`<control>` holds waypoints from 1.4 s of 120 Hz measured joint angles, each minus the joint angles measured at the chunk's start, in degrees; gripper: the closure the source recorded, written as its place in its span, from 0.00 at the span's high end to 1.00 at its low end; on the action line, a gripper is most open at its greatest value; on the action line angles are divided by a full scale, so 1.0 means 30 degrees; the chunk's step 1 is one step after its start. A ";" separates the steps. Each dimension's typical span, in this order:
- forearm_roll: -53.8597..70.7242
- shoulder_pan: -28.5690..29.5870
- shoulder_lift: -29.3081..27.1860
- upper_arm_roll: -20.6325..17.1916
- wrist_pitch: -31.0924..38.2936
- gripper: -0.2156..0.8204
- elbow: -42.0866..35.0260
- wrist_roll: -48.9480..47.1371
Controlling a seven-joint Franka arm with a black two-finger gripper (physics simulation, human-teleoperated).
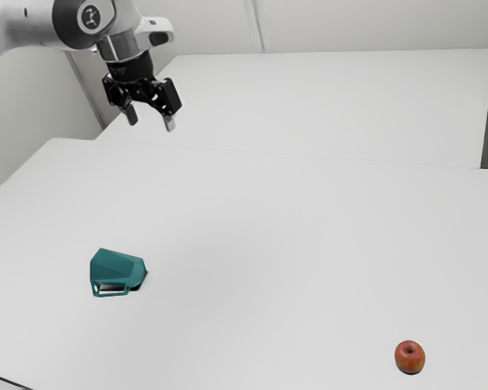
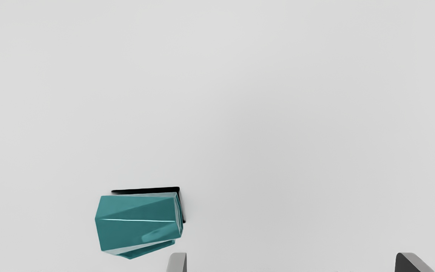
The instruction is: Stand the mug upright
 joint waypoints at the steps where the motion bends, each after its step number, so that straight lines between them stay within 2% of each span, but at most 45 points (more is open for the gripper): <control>1: -0.0007 0.0017 -0.0089 -0.0004 0.0002 0.79 -0.0099 -0.0006; 23: -0.0758 0.0384 -0.1977 0.0036 0.0108 0.79 -0.2682 -0.0140; 54: -0.2941 0.2995 -0.2171 0.0133 0.0297 0.79 -0.5582 -0.0068; 72: -0.3667 0.4349 -0.1740 0.0173 0.1145 0.79 -0.6700 0.1295; 115: -0.5630 0.8023 -0.0321 0.0179 0.3356 0.79 -0.7765 0.6882; 145: -0.6456 1.0370 0.0762 0.0150 0.4067 0.79 -0.8441 1.0145; 168: -0.6984 1.1965 0.2288 0.0122 0.4651 0.79 -0.8642 1.2128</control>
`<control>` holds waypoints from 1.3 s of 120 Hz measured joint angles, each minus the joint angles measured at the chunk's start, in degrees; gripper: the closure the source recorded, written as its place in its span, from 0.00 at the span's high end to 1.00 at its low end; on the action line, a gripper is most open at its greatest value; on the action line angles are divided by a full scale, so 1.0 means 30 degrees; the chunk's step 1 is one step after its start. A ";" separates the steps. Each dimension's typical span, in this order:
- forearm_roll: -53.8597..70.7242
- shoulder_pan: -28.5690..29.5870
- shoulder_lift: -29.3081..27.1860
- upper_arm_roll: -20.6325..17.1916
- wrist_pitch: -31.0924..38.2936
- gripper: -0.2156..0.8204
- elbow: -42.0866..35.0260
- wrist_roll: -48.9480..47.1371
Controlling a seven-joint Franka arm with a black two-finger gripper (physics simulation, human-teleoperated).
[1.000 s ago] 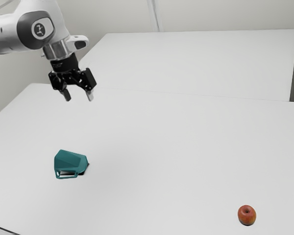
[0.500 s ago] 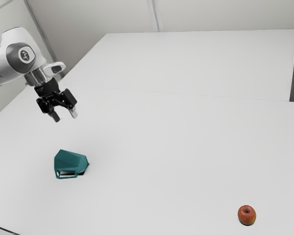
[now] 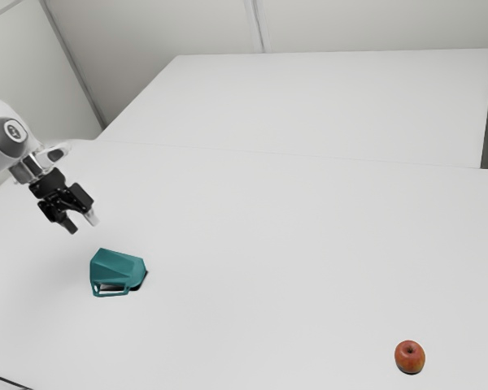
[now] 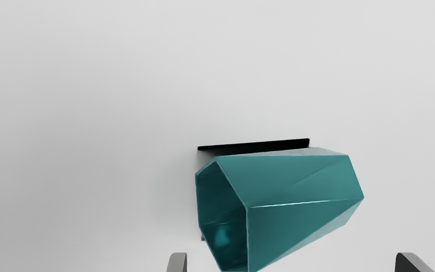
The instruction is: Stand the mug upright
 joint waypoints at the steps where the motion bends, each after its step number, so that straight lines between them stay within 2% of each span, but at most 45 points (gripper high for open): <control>1: -0.0016 0.0065 0.0065 0.0000 0.0017 0.79 0.0001 0.0073; 55: -0.1993 0.1760 0.2278 -0.0002 -0.0123 0.79 -0.0368 0.2807; 115: -0.4750 0.2449 0.2961 -0.0066 -0.3487 0.79 -0.0731 0.4469; 142: -0.5602 0.2436 0.3318 -0.0247 -0.4308 0.73 -0.0846 0.5106; 156: -0.5805 0.2497 0.3303 -0.0289 -0.4550 0.62 -0.0998 0.5364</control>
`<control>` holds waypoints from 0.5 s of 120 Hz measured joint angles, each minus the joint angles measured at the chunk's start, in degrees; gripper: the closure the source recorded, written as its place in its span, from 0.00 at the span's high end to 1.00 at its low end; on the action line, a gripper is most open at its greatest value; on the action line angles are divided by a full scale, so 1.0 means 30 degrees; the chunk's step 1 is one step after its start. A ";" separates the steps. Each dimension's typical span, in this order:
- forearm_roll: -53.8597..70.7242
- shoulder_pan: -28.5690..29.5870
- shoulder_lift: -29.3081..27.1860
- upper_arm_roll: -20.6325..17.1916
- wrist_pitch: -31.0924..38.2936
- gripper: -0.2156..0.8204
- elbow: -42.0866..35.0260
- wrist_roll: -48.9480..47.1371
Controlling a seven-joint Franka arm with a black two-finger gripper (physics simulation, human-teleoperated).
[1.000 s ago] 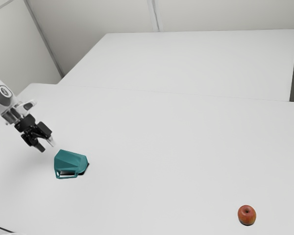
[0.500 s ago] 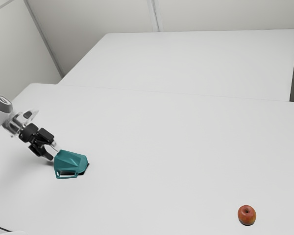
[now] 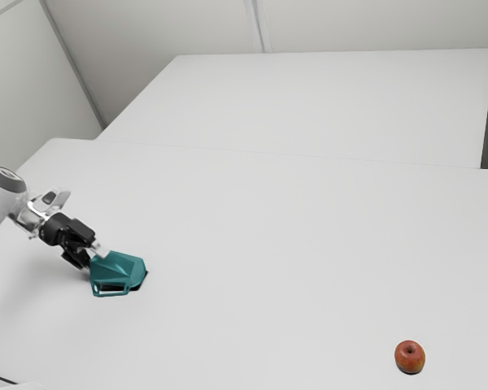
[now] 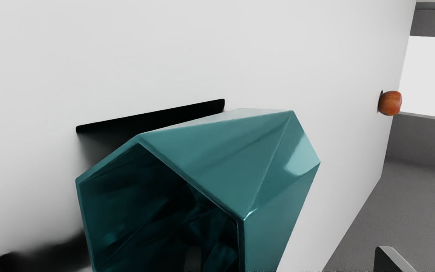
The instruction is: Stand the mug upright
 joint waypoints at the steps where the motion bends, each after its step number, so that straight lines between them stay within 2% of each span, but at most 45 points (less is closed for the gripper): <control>1: -0.0008 0.0005 0.0000 -0.0001 -0.0014 0.61 -0.0003 0.0017; 48: -0.0124 0.0079 -0.0173 -0.0093 -0.0290 0.21 -0.0020 0.0739; 60: -0.0142 0.0079 -0.0177 -0.0143 -0.0287 0.13 -0.0020 0.0908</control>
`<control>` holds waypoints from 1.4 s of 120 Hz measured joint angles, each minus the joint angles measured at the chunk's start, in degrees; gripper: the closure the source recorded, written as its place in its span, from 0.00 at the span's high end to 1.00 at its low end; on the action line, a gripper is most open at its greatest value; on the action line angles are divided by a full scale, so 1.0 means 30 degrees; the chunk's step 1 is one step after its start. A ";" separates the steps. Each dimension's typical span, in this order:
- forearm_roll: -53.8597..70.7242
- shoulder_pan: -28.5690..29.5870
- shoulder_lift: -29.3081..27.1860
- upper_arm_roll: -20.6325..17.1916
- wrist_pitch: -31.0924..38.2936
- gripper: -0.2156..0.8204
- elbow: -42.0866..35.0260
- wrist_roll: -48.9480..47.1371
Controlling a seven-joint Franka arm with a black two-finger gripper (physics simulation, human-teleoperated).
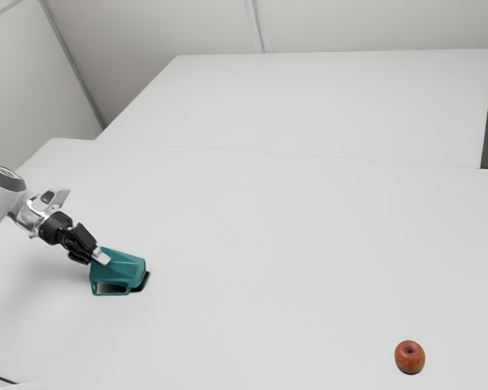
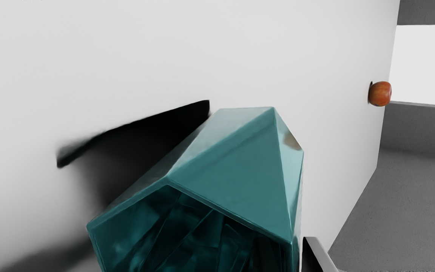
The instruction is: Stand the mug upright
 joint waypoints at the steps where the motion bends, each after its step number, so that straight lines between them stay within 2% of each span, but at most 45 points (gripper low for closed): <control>1: -0.0010 -0.0001 0.0000 -0.0001 0.0005 0.13 0.0000 0.0019; 33: -0.0157 -0.0008 -0.0439 -0.0169 0.0220 0.05 -0.0002 0.0587; 61: 0.0429 -0.0058 -0.2624 -0.1288 0.1576 0.04 -0.0721 0.1023; 85: 0.2444 0.0092 -0.5321 -0.3651 0.4301 0.03 -0.1948 0.1006; 123: 0.6386 -0.0110 -0.7948 -0.7412 0.8851 0.03 -0.4112 -0.1270; 146: 0.7733 -0.0251 -0.8413 -0.9916 1.0752 0.03 -0.4799 -0.3451; 168: 0.8280 -0.0305 -0.8415 -1.1067 1.2146 0.03 -0.5317 -0.5447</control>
